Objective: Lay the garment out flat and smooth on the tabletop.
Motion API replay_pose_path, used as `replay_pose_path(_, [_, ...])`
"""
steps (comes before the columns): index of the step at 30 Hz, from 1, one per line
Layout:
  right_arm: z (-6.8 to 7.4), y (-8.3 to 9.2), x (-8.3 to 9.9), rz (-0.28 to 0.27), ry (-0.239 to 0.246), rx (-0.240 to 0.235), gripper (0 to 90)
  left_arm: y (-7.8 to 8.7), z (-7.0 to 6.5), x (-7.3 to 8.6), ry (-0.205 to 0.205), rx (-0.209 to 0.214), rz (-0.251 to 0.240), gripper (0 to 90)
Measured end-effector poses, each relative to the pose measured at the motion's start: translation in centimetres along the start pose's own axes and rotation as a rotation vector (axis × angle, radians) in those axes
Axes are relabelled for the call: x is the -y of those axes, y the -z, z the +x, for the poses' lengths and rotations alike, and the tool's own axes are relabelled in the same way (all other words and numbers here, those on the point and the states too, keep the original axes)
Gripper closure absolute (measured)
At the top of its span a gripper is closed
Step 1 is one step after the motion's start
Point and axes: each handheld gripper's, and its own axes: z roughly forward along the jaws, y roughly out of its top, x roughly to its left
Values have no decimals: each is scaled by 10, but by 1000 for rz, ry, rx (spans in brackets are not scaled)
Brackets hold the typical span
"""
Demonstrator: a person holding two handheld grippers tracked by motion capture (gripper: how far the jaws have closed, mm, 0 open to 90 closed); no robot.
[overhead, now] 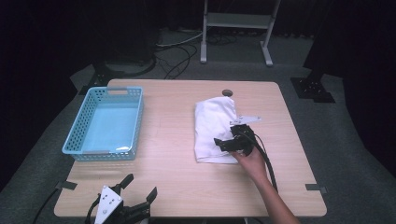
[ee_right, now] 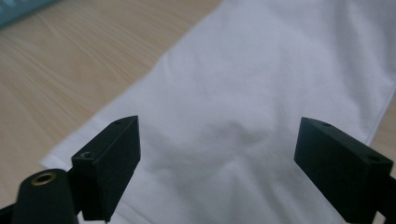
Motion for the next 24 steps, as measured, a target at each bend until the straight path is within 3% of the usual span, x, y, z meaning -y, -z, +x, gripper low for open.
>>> replay_pose_path(3, [-3,-15,7,78,29,28,248,1,1,0,2,-5,-2,105])
replay_pose_path(7, [-2,-23,11,148,68,27,417,0,2,1,6,-5,3,105])
replay_pose_path(13, [-1,-19,14,158,66,5,603,-1,1,1,1,-1,8,105])
replay_pose_path(18, [5,-6,25,148,70,12,646,-1,-1,2,-3,4,9,105])
replay_pose_path(24, [15,21,49,142,76,13,648,-3,-6,2,-13,16,13,105])
